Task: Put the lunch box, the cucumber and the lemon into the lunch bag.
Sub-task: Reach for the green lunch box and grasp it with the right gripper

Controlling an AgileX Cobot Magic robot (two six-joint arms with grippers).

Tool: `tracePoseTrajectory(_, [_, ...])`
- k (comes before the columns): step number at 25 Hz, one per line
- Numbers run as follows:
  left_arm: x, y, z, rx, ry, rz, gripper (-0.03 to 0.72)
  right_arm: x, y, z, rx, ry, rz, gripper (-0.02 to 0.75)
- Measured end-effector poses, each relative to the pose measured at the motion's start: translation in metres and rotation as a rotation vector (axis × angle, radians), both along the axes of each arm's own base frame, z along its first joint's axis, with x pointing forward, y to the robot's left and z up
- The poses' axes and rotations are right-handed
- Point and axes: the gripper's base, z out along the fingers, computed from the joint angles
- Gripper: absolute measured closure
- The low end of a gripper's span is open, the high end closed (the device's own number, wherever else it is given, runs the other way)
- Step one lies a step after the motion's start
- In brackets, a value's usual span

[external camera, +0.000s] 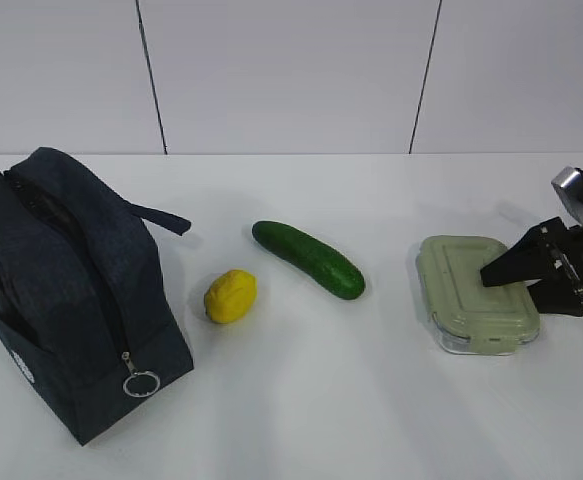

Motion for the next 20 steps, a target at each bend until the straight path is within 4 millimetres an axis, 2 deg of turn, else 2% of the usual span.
tracePoseTrajectory(11, [0.0,0.0,0.0,0.0,0.0,0.0,0.449,0.0001,0.0023,-0.0008,-0.002,0.002,0.009,0.153])
tracePoseTrajectory(20, [0.0,0.0,0.0,0.0,0.0,0.0,0.449,0.0001,0.0023,-0.0008,-0.002,0.002,0.009,0.199])
